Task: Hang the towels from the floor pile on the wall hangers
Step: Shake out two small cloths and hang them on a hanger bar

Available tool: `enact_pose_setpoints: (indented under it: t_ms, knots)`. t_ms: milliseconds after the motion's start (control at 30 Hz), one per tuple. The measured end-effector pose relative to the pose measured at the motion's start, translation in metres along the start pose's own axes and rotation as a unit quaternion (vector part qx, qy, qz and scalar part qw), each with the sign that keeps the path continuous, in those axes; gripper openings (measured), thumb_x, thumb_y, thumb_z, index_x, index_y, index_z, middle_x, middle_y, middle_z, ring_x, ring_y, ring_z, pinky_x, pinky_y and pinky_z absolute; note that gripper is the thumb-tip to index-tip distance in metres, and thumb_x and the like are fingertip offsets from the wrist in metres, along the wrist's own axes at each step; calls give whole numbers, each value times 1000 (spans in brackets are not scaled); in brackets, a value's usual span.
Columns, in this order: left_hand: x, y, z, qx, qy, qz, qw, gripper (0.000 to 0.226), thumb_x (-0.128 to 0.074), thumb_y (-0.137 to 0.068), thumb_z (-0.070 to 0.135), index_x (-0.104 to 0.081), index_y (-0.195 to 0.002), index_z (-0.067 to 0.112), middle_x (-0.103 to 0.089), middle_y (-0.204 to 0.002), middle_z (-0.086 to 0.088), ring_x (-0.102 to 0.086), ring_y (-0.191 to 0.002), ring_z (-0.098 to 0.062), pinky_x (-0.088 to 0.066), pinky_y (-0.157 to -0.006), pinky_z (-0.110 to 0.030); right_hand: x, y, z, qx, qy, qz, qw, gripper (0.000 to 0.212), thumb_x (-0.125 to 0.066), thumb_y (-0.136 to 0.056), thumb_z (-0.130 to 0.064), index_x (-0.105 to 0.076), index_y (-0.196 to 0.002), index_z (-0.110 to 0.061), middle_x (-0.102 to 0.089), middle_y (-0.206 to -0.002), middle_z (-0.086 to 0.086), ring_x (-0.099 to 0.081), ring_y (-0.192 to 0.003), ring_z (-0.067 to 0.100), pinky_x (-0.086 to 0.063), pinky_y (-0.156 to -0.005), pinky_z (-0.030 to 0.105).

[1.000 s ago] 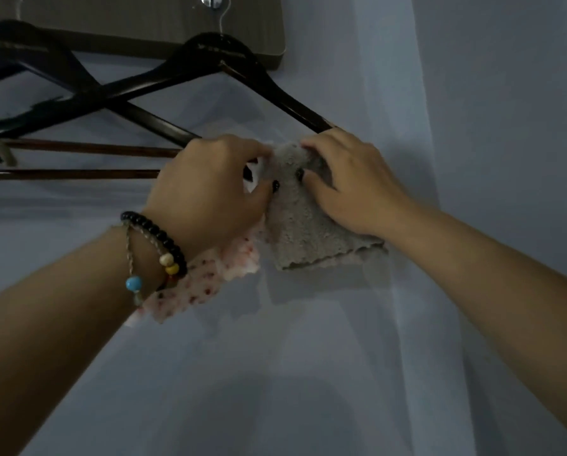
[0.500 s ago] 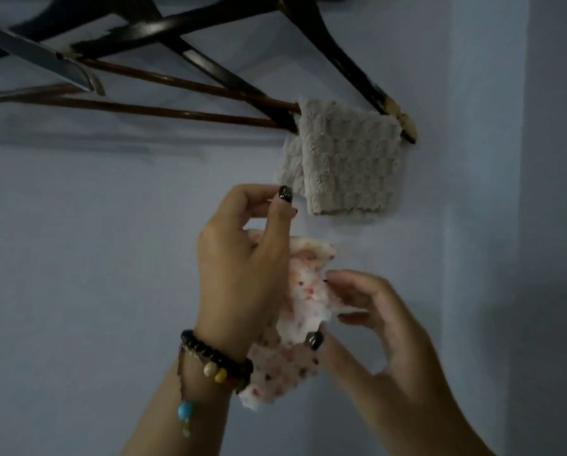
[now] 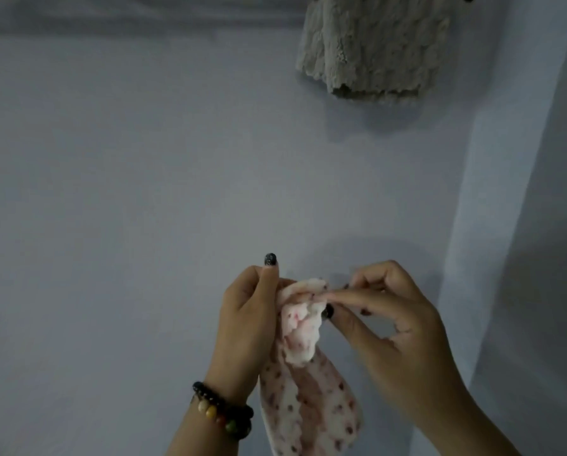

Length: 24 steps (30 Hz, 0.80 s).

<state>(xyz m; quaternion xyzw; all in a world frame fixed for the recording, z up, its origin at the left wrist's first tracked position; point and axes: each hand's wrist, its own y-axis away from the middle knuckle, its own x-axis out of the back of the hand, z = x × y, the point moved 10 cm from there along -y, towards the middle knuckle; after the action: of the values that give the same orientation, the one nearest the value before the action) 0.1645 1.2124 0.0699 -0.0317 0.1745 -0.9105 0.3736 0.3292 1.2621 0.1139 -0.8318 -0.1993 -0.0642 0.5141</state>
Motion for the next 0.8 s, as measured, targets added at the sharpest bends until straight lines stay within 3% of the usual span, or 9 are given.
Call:
enact_pose_setpoints:
  t_ms: [133, 233, 300, 433, 533, 633, 700, 800]
  knots:
    - [2, 35, -19, 23, -1, -47, 999, 31, -56, -94, 20, -61, -67, 7, -67, -71, -10, -61, -64, -22, -49, -58, -29, -2, 23, 10, -126, -36, 7, 991, 8, -68, -82, -28, -70, -76, -32, -56, -55, -2, -52, -48, 7, -40, -51, 15]
    - [2, 66, -17, 19, 21, -119, 992, 33, -63, -92, 30, -63, -68, 7, -63, -64, -10, -55, -55, -18, -44, -52, -26, -10, 46, 9, -231, -112, 4, 966, 14, -64, -90, -20, -69, -77, -19, -60, -47, 5, -52, -38, 12, -43, -44, 23]
    - [10, 87, -13, 6, 35, -157, 987, 32, -67, -86, 35, -70, -81, 3, -69, -71, -10, -61, -59, -20, -49, -57, -29, -15, 59, -6, -257, -141, 13, 956, 14, -61, -90, -14, -69, -79, -14, -65, -54, 6, -57, -44, 15, -46, -46, 24]
    - [41, 130, -15, 16, 5, -190, 982, 32, -70, -77, 42, -75, -95, 16, -74, -94, -10, -69, -89, -33, -57, -76, -41, -34, 94, -41, -305, -209, 25, 929, 21, -58, -91, -6, -71, -76, -13, -66, -62, 5, -58, -53, 12, -46, -49, 22]
    - [78, 161, -15, 13, -14, -160, 987, 16, -78, -81, 31, -77, -91, 19, -75, -92, -7, -69, -87, -32, -57, -73, -36, -48, 130, -60, -362, -256, 63, 894, 31, -56, -90, -5, -74, -70, -19, -68, -64, 1, -63, -59, 13, -50, -53, 24]
    - [112, 191, -17, 25, -11, -118, 993, 16, -70, -75, 26, -80, -85, 20, -75, -92, -4, -69, -86, -23, -53, -72, -28, -57, 165, -85, -408, -311, 102, 852, 20, -63, -78, -23, -75, -64, -16, -71, -66, 7, -67, -62, 17, -52, -56, 27]
    - [127, 209, -17, 38, -4, -94, 995, 16, -67, -76, 24, -80, -84, 20, -76, -92, -2, -70, -88, -18, -53, -74, -27, -60, 185, -101, -430, -290, 95, 850, 20, -69, -69, -29, -74, -68, -10, -72, -69, 11, -68, -63, 20, -54, -56, 27]
    - [136, 230, -16, 64, 2, -83, 994, 20, -62, -87, 9, -80, -86, 19, -76, -92, -2, -71, -90, -19, -55, -81, -33, -54, 212, -110, -469, -235, 102, 845, 9, -75, -75, -2, -69, -83, -3, -73, -75, 13, -70, -69, 22, -57, -61, 26]
